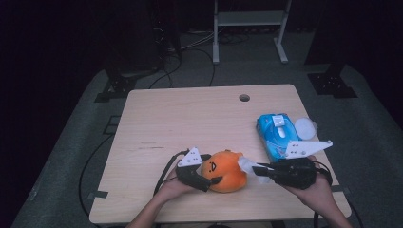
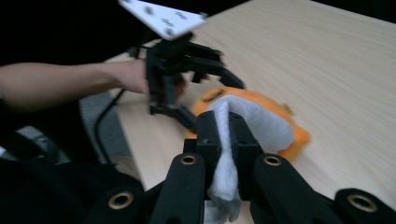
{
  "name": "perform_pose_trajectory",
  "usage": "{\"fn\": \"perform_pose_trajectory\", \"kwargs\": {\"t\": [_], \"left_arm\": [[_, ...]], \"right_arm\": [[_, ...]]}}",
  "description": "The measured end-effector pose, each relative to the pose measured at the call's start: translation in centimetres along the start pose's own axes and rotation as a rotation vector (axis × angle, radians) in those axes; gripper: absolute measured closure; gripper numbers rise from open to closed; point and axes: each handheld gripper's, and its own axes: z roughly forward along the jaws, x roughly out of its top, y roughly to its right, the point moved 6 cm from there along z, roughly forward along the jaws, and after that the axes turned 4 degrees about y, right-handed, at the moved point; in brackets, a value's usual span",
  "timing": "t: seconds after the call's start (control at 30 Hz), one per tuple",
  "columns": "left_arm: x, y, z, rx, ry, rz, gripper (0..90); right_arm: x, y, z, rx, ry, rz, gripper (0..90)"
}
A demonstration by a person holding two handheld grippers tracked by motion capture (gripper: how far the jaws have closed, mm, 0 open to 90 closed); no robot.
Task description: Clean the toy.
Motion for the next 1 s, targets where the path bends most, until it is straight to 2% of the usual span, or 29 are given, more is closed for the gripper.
{"fn": "perform_pose_trajectory", "kwargs": {"t": [0.07, 0.1, 0.13, 0.23, 0.3, 0.37, 0.4, 0.43, 0.5, 0.57, 0.63, 0.67, 0.7, 0.8, 0.83, 0.87, 1.0], "left_arm": [[0.0, 0.0, 0.0, 0.001, -0.001, 0.003, 10.1], [0.0, 0.0, 0.0, 0.001, -0.002, 0.005, 10.1], [0.0, 0.0, 0.0, 0.001, 0.002, 0.002, 10.1], [0.0, 0.0, 0.1, 0.002, 0.007, -0.002, 10.1], [0.0, 0.0, 0.1, 0.002, 0.006, -0.002, 10.1], [0.0, 0.1, 0.1, 0.003, 0.008, 0.0, 10.1], [0.0, 0.1, 0.1, 0.003, 0.008, 0.0, 10.0], [0.0, 0.1, 0.1, 0.003, 0.009, -0.001, 10.0], [0.0, 0.1, 0.1, 0.006, 0.007, 0.006, 9.9], [0.0, 0.1, 0.1, 0.006, 0.004, 0.007, 9.9], [0.1, 0.3, 0.2, 0.007, -0.001, 0.018, 9.9], [0.1, 0.3, 0.2, 0.007, -0.001, 0.018, 10.0], [0.1, 0.4, 0.2, 0.008, -0.002, 0.023, 10.0], [0.1, 0.5, 0.3, 0.013, -0.011, 0.031, 10.0], [0.1, 0.5, 0.3, 0.013, -0.011, 0.031, 10.0], [0.1, 0.6, 0.3, 0.013, -0.015, 0.038, 9.9], [0.0, 0.7, 0.4, 0.006, -0.03, 0.055, 8.5]], "right_arm": [[0.3, -0.9, 0.1, 0.008, -0.008, -0.019, 84.5], [0.3, -0.9, 0.1, 0.008, -0.008, -0.019, 84.5], [0.4, -1.3, 0.4, 0.003, -0.02, -0.046, 84.5], [0.3, -1.3, 0.9, 0.027, -0.038, -0.034, 84.5], [-0.4, -0.4, 2.5, 0.077, -0.081, 0.012, 84.2], [-1.0, 0.6, 3.8, 0.084, -0.113, 0.033, 83.4], [-1.0, 0.6, 3.8, 0.084, -0.113, 0.033, 83.4], [-1.5, 1.6, 5.0, 0.073, -0.145, 0.045, 82.2], [-1.9, 2.5, 6.2, 0.025, -0.173, 0.023, 81.1], [-2.0, 2.7, 6.7, 0.011, -0.182, 0.012, 78.5], [-1.9, 2.9, 7.7, -0.024, -0.164, -0.042, 68.8], [-1.9, 2.9, 7.7, -0.024, -0.164, -0.042, 68.8], [-1.7, 2.7, 8.1, -0.054, -0.145, -0.094, 62.9], [-1.7, 2.2, 8.9, -0.062, -0.124, -0.162, 57.0], [-1.7, 2.2, 8.9, -0.062, -0.124, -0.162, 57.0], [-1.9, 2.0, 9.5, -0.069, -0.129, -0.194, 55.1], [-2.4, 2.0, 10.5, -0.094, -0.133, -0.213, 57.1]]}}
